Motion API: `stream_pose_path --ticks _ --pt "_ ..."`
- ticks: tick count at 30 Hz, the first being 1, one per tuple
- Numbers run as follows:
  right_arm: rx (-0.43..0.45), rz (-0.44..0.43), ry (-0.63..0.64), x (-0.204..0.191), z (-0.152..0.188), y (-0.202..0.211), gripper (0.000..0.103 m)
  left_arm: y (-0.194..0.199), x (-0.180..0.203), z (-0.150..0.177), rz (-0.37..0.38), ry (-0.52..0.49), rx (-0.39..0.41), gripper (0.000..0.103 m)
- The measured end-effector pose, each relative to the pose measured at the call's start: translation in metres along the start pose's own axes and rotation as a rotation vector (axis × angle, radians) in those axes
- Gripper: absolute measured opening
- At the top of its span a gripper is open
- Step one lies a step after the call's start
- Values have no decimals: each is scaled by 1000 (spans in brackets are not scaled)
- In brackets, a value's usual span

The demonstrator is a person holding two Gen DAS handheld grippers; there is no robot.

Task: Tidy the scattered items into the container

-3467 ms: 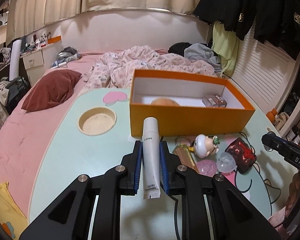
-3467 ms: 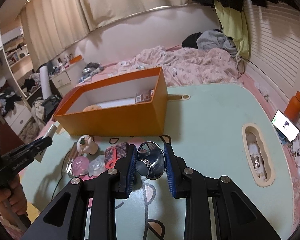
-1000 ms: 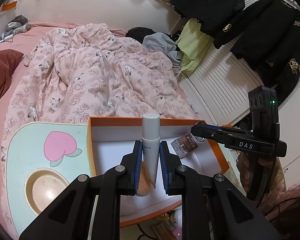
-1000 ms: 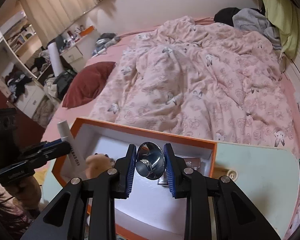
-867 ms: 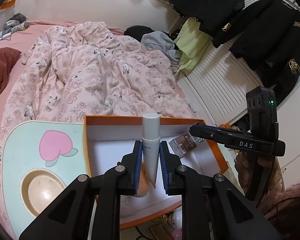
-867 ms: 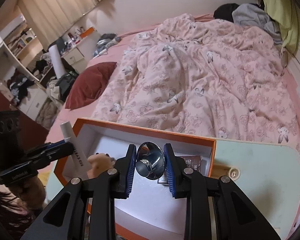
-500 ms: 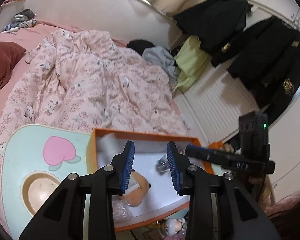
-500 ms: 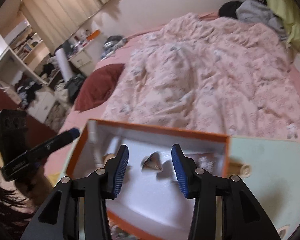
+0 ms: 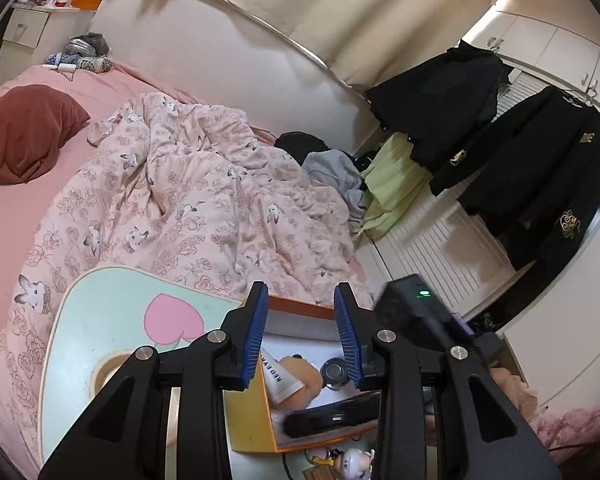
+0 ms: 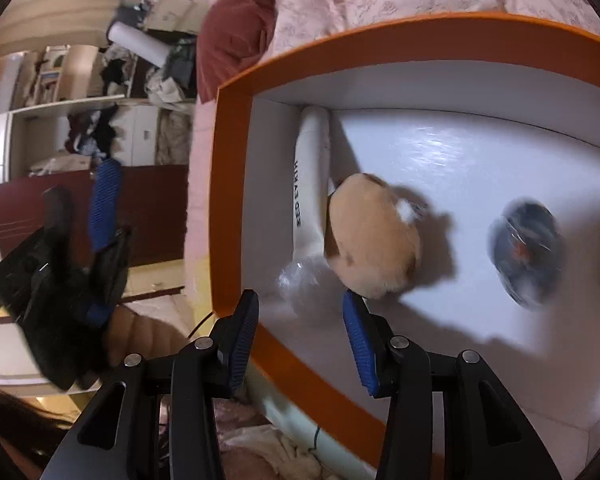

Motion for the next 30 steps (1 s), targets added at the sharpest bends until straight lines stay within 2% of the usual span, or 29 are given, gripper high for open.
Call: stream_pose_path --ticks 1,2,7,9,11,13,15,18,21,25,27,30 --pt "-9 14 2 -1 -1 -5 39 3 -1 -1 6 1 8 36" --pt "-26 43 15 -2 -2 -13 27 5 -1 -2 13 5 15 36" --pt "26 84 68 -13 0 -11 25 12 1 0 33 6 30 36" --pt "69 57 75 -15 7 2 25 13 2 1 29 -2 33 36" --pt "165 17 92 -20 16 28 25 14 3 1 33 -4 33 36" --pt "265 9 150 -26 30 55 25 16 5 2 34 -11 36 36" --pt "304 5 216 -32 51 68 25 17 8 3 25 -29 36 36" --pt "299 37 265 -29 94 68 25 17 13 6 15 -47 34 36" --pt "288 87 250 0 136 59 25 16 18 14 18 -51 23 36" --pt "270 115 234 26 162 43 27 18 30 32 12 -76 -5 36" --pt "273 179 257 32 172 40 27 22 35 42 -5 -95 3 36" --pt "331 253 303 34 179 41 28 29 43 59 -45 -137 0 36"
Point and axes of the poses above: each gripper's, at about its wrist camera, not at the fingertips, and y roughly against the way its jaws point, x to its right, z to its underside, the point moved 5 cm from there along -y, roughly the way its jaws point, and after that the axes turned 2 degrees about x, right-handed, at the moved point
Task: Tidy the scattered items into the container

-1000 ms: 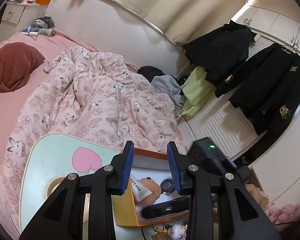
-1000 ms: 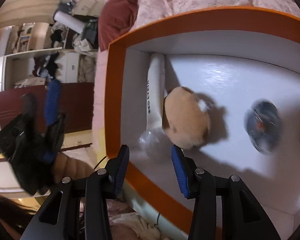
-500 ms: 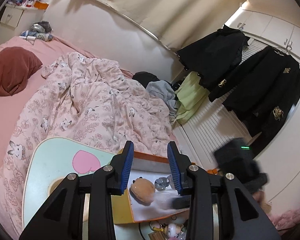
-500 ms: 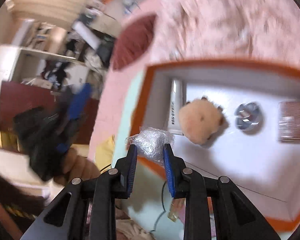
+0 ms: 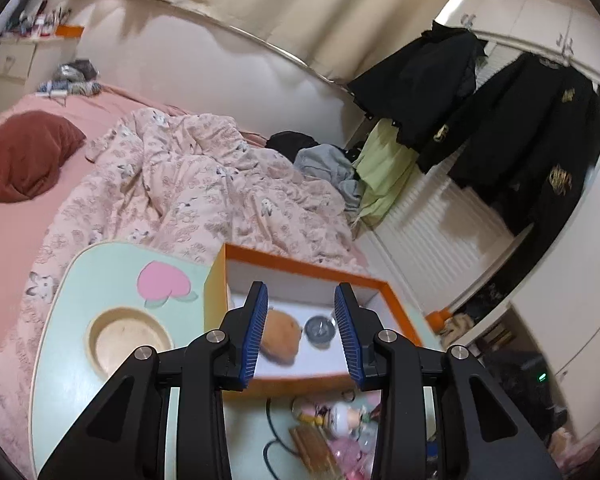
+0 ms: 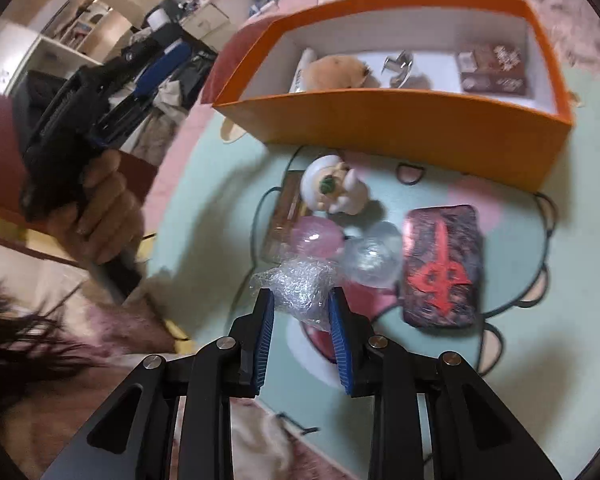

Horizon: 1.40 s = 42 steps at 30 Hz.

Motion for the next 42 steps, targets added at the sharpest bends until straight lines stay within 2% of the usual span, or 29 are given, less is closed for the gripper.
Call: stream_pose_path --ticks 2,4,5,9,11,14,16,22,26,32,36,37,39,42 --pt "29 35 43 -3 2 4 31 4 6 14 -16 -21 -24 36" --pt "38 12 66 -5 8 8 44 7 9 27 -28 -26 -43 36" --pt "49 1 69 -6 10 10 53 8 10 34 -36 -29 -54 36" --pt "181 28 37 5 10 24 54 8 18 63 -90 -59 -104 36" --pt "300 144 31 11 10 35 54 8 26 80 -114 -90 -149 36" --pt "433 349 36 19 18 43 54 6 36 103 -143 -111 -203 36" --pt "472 379 36 19 24 37 54 5 40 113 -160 -117 -218 36" --pt "461 372 26 24 29 12 51 -2 41 129 -257 -129 -214 36" --pt "457 379 40 20 32 13 50 -9 42 134 -245 -122 -233 36" --pt "441 456 49 23 27 13 50 -14 45 132 -267 -131 -224 36" --pt "415 468 39 30 24 10 49 -14 47 126 -280 -128 -202 36" --pt "409 468 37 31 23 9 49 -14 47 124 -282 -125 -192 36" --pt "402 473 41 33 22 8 39 -15 48 121 -280 -125 -191 36" --pt "404 487 46 33 23 8 39 -22 49 119 -288 -127 -211 36"
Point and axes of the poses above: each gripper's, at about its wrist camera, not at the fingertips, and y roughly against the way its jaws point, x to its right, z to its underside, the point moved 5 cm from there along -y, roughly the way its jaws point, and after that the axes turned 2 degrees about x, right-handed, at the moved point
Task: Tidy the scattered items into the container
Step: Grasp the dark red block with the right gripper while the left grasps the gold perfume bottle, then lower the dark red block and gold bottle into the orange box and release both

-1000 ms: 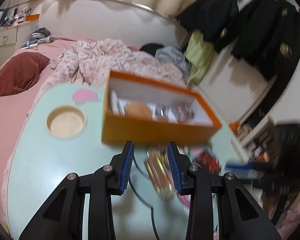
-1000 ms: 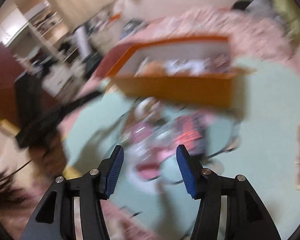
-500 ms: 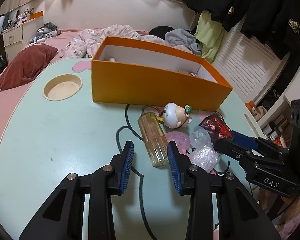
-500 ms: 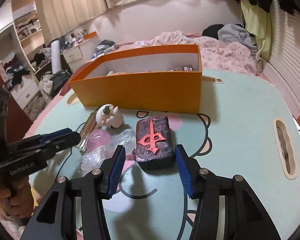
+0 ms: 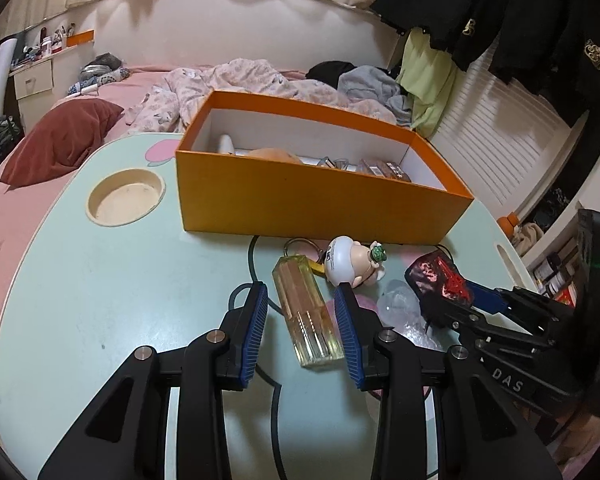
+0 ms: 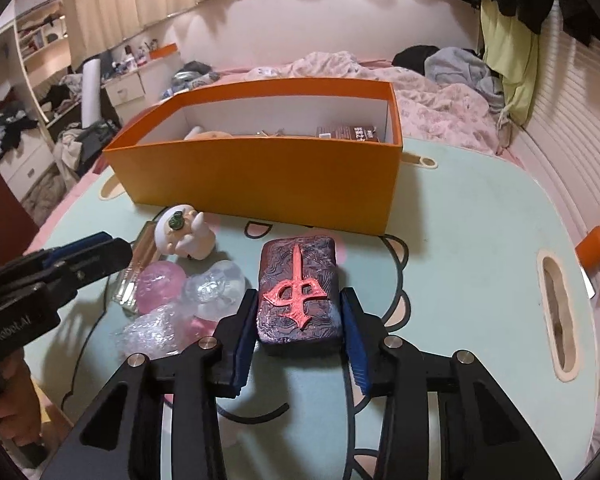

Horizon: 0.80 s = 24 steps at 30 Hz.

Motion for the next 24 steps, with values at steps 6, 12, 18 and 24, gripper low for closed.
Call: stream_pose_path --ticks 6,12,18,24 --pt "18 -13 -15 3 3 6 38 -16 0 1 -60 -14 -35 36" --pt "25 -28 -33 7 2 10 38 -22 0 6 -149 -89 -46 36" --pt "43 -39 -40 8 1 15 38 -19 -9 5 -148 -99 -42 19" --pt "56 -44 -58 13 -1 21 38 12 -10 -7 -90 -95 26 19"
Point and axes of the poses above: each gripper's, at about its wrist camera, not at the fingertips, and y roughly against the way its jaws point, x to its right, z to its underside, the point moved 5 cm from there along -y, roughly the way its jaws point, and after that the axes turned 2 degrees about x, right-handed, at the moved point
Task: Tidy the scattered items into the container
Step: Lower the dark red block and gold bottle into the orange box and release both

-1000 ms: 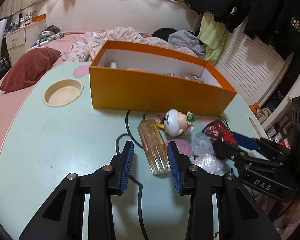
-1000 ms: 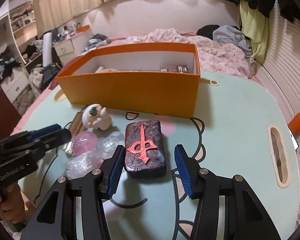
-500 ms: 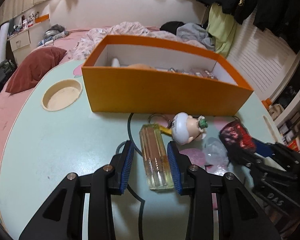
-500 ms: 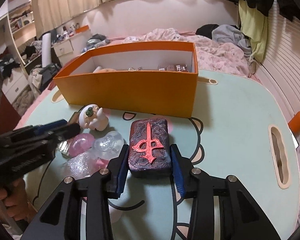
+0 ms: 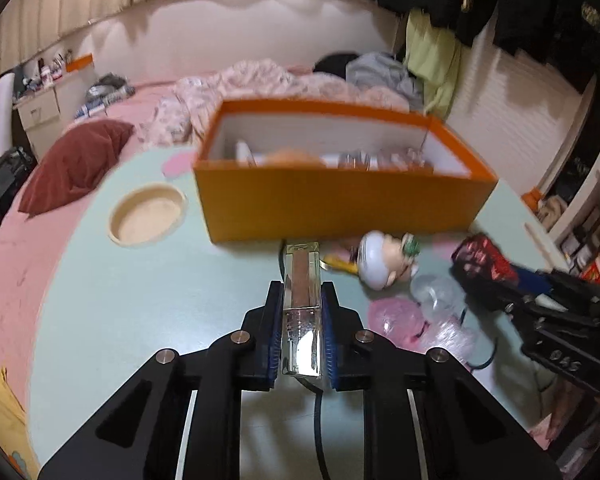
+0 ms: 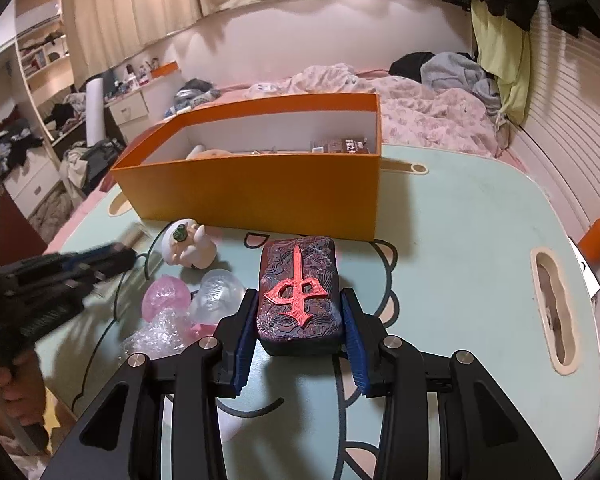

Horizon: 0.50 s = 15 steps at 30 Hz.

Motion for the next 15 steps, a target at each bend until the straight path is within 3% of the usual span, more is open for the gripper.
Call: stream_pose_path --ticks 8,12,15 --pt "119 -58 15 -12 -28 26 38 39 2 -57 33 -30 153 19" --pt "167 -70 46 -18 -65 23 38 29 11 -94 62 -93 184 19" --pt "165 -59 38 -15 -93 5 38 5 10 -119 83 -84 180 19"
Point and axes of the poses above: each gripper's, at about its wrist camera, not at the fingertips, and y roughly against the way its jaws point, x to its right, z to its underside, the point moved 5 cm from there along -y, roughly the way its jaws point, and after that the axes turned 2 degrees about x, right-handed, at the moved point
